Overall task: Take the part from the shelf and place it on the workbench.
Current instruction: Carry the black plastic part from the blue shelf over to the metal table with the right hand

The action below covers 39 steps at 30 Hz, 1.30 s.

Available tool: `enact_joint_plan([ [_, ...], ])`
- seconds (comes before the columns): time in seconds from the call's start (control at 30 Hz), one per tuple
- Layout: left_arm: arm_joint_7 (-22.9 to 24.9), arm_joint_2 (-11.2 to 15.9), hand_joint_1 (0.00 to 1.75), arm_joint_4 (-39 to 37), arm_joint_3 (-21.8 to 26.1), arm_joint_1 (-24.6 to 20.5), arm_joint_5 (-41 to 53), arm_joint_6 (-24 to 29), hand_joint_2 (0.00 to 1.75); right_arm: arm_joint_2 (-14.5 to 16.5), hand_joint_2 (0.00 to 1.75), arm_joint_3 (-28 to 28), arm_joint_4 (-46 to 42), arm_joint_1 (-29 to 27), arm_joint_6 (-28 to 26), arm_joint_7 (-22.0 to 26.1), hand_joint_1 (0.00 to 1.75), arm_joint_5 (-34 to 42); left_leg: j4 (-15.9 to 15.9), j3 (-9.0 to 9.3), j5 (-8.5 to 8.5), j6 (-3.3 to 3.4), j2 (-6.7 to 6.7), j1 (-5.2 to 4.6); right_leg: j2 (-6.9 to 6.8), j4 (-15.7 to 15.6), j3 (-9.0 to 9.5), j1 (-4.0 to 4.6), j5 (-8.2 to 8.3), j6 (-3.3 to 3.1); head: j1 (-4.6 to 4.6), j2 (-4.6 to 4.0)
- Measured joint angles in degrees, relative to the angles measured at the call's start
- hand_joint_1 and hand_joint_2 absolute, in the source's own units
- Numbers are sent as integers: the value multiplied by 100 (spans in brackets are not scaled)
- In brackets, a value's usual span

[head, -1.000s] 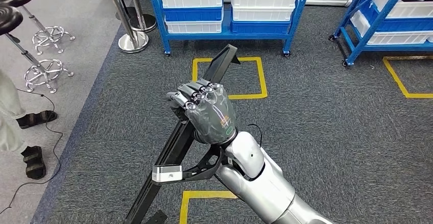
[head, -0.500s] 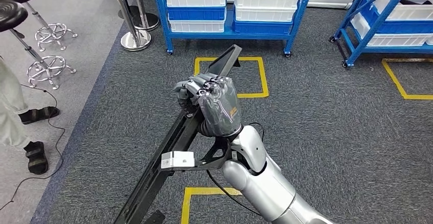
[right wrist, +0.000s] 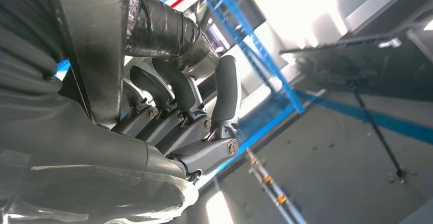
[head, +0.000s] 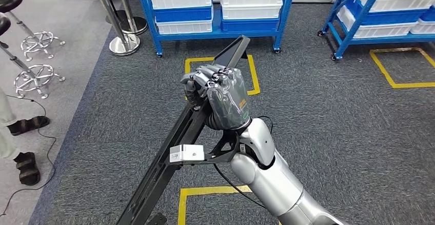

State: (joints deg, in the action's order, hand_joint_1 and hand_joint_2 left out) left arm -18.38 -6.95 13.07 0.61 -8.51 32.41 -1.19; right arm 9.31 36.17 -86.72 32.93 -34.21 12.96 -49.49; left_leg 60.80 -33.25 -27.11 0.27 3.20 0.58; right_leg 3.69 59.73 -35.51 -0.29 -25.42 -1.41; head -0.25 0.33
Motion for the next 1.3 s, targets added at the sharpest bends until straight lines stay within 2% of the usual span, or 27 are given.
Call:
enact_joint_plan([
  [0.03,-8,6,0,0,5,3,3,-2,175,-6,175,-15,-21,19,11,0,175,-8,-165,76,19,17,81,-7,57,3,-28,-12,22,34,2,0],
  [0.07,-14,12,0,0,10,7,6,-5,175,-15,175,-31,-37,33,22,0,175,-16,-215,97,3,30,93,-18,118,-2,-56,-25,49,77,1,0],
  [0.13,-22,13,0,0,15,4,10,-8,175,-40,175,-66,-63,41,31,0,175,-21,-284,112,46,75,-33,-24,192,-8,-94,-45,79,156,1,0],
  [0.2,-31,10,0,0,18,-7,11,-11,175,-66,175,-99,-90,66,30,2,175,-21,-370,134,109,140,-175,-10,36,205,-207,-23,-79,199,5,0],
  [0.27,-34,9,0,0,26,-1,11,-12,175,-81,175,-113,-106,93,30,5,175,-21,-397,127,132,178,-318,-19,-204,815,-491,-9,-431,222,9,0],
  [0.3,-33,10,0,0,30,6,12,-12,175,-90,175,-115,-107,94,30,7,175,-21,-392,115,133,186,-397,-27,-262,1156,-647,-15,-575,234,8,0],
  [0.33,-33,12,0,0,33,12,12,-12,175,-103,175,-117,-106,86,30,7,175,-21,-384,104,131,190,-475,-33,-297,1379,-744,-24,-634,245,9,0],
  [0.37,-33,12,0,0,36,13,12,-13,175,-118,175,-120,-105,79,30,7,175,-21,-374,92,127,189,-551,-36,-327,1419,-749,-35,-595,254,9,0],
  [0.4,-33,12,0,0,37,11,13,-13,175,-131,175,-121,-105,76,30,7,175,-21,-358,84,121,185,-621,-36,-366,1245,-643,-44,-466,258,9,0],
  [0.43,-33,12,0,0,37,8,13,-14,175,-138,175,-122,-106,79,30,7,175,-21,-337,79,107,175,-685,-35,-444,906,-445,-49,-289,258,9,0],
  [0.47,-33,12,0,0,38,6,13,-14,175,-142,175,-122,-108,87,30,7,175,-21,-309,72,87,155,-743,-45,-586,545,-244,-30,-172,245,9,0],
  [0.53,-34,13,0,0,40,4,13,-14,175,-143,175,-122,-119,99,30,9,175,-21,-250,61,43,102,-845,-73,-752,87,-12,3,-65,180,8,0],
  [0.57,-34,13,0,0,41,1,13,-14,175,-145,175,-122,-126,102,30,10,175,-21,-234,59,29,73,-895,-87,-759,40,-6,25,-84,140,7,0],
  [0.63,-37,12,0,0,42,-9,13,-14,175,-150,175,-124,-135,104,29,11,175,-26,-219,63,2,14,-960,-76,-617,25,-24,23,-55,63,8,0],
  [0.7,-46,11,0,0,44,-20,14,-14,175,-152,175,-128,-139,115,28,11,175,-38,-20,-11,-170,-52,-771,-43,-494,-4,-30,2,-16,-11,7,0],
  [0.77,-53,11,0,0,47,-9,17,-14,175,-151,175,-131,-143,126,28,10,175,-48,572,-263,-521,-94,-492,-18,-367,-12,-43,-5,13,-60,5,0],
  [0.83,-52,11,0,0,50,14,26,-15,175,-153,175,-135,-144,121,29,8,175,-66,1206,-557,-751,-107,-399,-11,-215,-4,-59,7,26,-80,5,0],
  [0.87,-52,11,0,0,50,20,34,-15,175,-155,175,-142,-144,117,31,4,175,-82,1297,-608,-713,-101,-382,-11,-130,4,-64,13,29,-83,5,0],
  [0.9,-53,11,0,0,51,20,44,-16,175,-156,175,-152,-144,116,32,1,175,-101,1182,-564,-572,-86,-361,-11,-45,13,-65,15,32,-82,5,0],
  [0.93,-55,11,0,0,53,17,53,-15,175,-157,175,-165,-147,117,32,-2,175,-118,883,-434,-359,-62,-311,-11,39,21,-63,15,33,-80,5,0],
  [1.0,-60,21,0,0,67,12,64,-5,175,-156,175,-193,-153,125,33,-8,175,-142,184,-126,-36,1,-42,-5,186,36,-76,7,44,-58,7,0],
  [1.07,-65,33,0,0,89,16,78,5,175,-156,175,-224,-163,128,34,-15,175,-168,-157,24,26,47,130,-18,324,34,-125,-25,81,10,6,0],
  [1.13,-71,35,0,0,99,9,93,6,175,-161,175,-263,-179,125,34,-27,175,-204,-250,63,46,89,32,-23,432,7,-166,-47,126,94,3,0],
  [1.17,-78,35,0,0,101,2,98,4,175,-166,175,-289,-189,126,35,-32,175,-218,-307,84,80,117,-38,-15,358,15,-180,-40,116,120,4,0],
  [1.2,-91,35,0,0,104,-3,98,1,175,-170,175,-314,-200,134,36,-36,175,-234,-367,107,114,148,-112,-4,209,98,-223,-27,43,142,5,0],
  [1.27,-136,36,0,0,122,5,86,-3,175,-179,175,-348,-219,155,37,-38,175,-268,-437,131,154,187,-278,-1,-161,592,-454,-18,-270,178,7,0],
  [1.3,-169,37,0,0,134,18,78,-7,175,-184,175,-357,-225,155,37,-40,175,-288,-439,127,154,197,-363,-3,-257,936,-616,-30,-443,205,7,0],
])
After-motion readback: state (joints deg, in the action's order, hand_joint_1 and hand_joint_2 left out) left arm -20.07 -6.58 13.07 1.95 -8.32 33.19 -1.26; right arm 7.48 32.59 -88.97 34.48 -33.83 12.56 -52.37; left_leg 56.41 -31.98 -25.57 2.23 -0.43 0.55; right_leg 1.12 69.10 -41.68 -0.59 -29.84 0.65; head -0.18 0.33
